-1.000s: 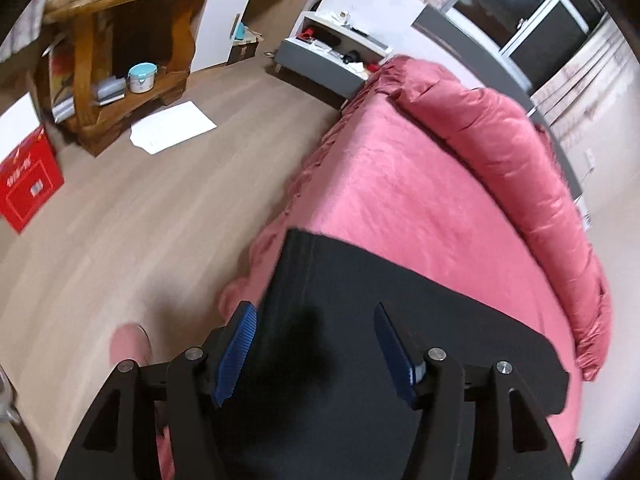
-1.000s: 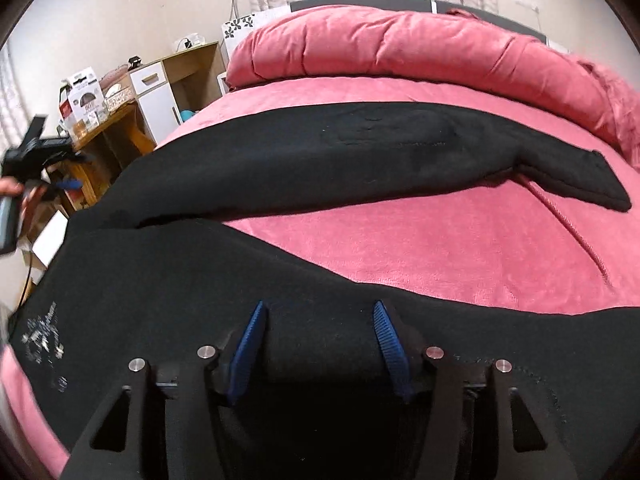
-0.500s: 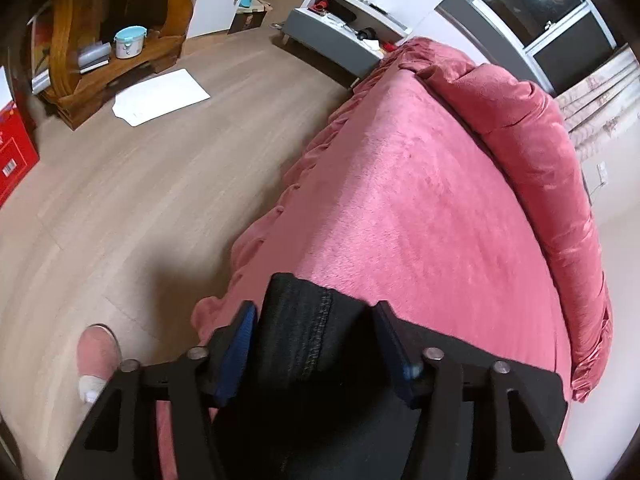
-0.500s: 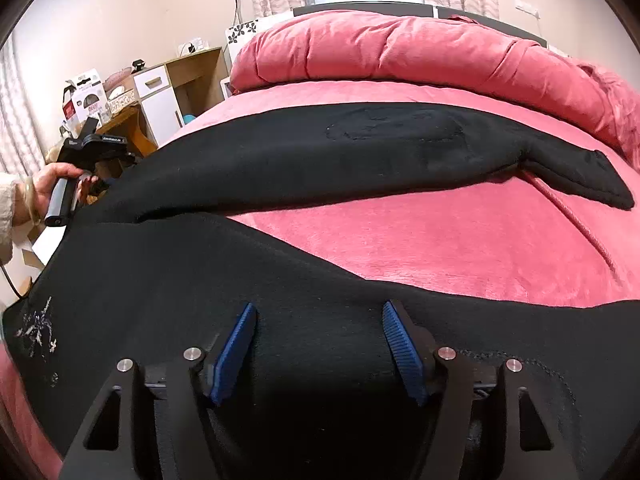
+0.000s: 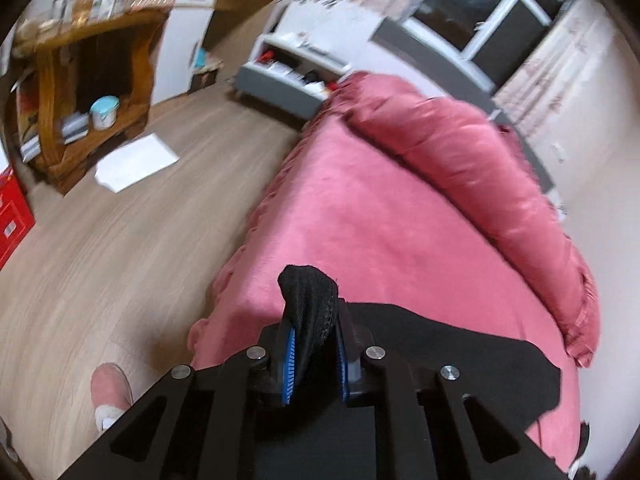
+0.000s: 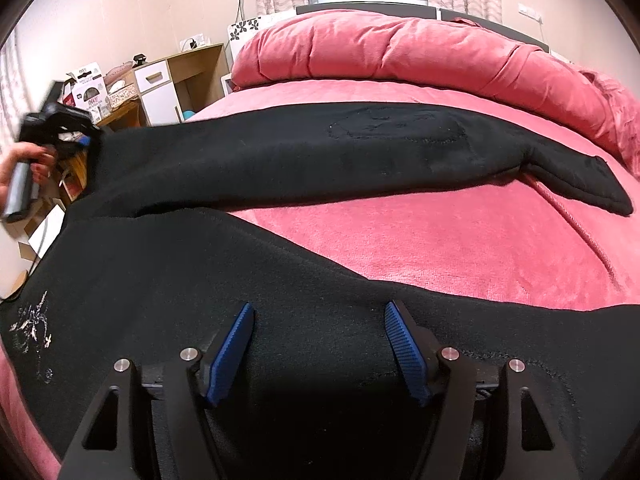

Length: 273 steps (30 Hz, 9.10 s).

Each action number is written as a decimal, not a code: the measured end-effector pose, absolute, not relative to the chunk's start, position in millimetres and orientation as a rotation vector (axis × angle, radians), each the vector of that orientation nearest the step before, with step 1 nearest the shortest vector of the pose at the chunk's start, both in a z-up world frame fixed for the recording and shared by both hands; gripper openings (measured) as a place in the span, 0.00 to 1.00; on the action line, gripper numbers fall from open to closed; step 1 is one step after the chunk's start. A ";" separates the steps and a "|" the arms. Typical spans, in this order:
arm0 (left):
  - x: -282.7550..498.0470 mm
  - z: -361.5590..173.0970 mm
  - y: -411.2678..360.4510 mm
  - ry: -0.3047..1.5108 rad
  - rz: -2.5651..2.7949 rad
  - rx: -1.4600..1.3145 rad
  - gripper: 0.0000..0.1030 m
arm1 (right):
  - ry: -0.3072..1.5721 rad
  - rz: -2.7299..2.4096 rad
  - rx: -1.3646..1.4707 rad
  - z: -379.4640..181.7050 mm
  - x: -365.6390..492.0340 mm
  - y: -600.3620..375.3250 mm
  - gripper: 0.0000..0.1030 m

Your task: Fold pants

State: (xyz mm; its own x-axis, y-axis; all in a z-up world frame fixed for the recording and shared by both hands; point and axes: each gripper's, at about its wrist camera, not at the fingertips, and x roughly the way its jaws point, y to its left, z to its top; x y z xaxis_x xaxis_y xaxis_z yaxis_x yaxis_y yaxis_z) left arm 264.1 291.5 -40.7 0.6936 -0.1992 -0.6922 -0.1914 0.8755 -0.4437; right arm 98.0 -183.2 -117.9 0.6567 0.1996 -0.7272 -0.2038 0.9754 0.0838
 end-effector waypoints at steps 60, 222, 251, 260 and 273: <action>-24.6 -92.0 333.0 0.746 0.034 -0.920 0.11 | 0.951 0.280 0.547 -74.5 26.8 -219.0 0.11; 123.8 -96.0 147.8 0.892 0.010 -0.175 0.44 | 0.990 0.617 0.370 -97.3 221.0 -130.6 0.19; 184.1 -116.0 31.6 0.883 -0.265 0.058 0.48 | 0.888 0.410 0.171 -111.2 162.6 -184.4 0.00; 130.6 -86.2 76.8 0.871 -0.224 -0.145 0.48 | 0.845 0.324 0.121 -74.8 84.6 -227.2 0.19; 103.3 -115.3 58.3 0.950 -0.162 0.041 0.48 | 0.846 0.029 0.239 -78.0 36.9 -331.0 0.40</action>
State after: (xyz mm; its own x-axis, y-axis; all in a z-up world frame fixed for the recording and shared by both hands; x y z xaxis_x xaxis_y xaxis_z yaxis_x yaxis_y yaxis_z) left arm 103.3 58.3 -115.3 0.5702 -0.1195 -0.8128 0.1558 0.9871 -0.0358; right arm 36.9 -331.0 -78.0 0.6642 0.1202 -0.7378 0.0695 0.9728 0.2211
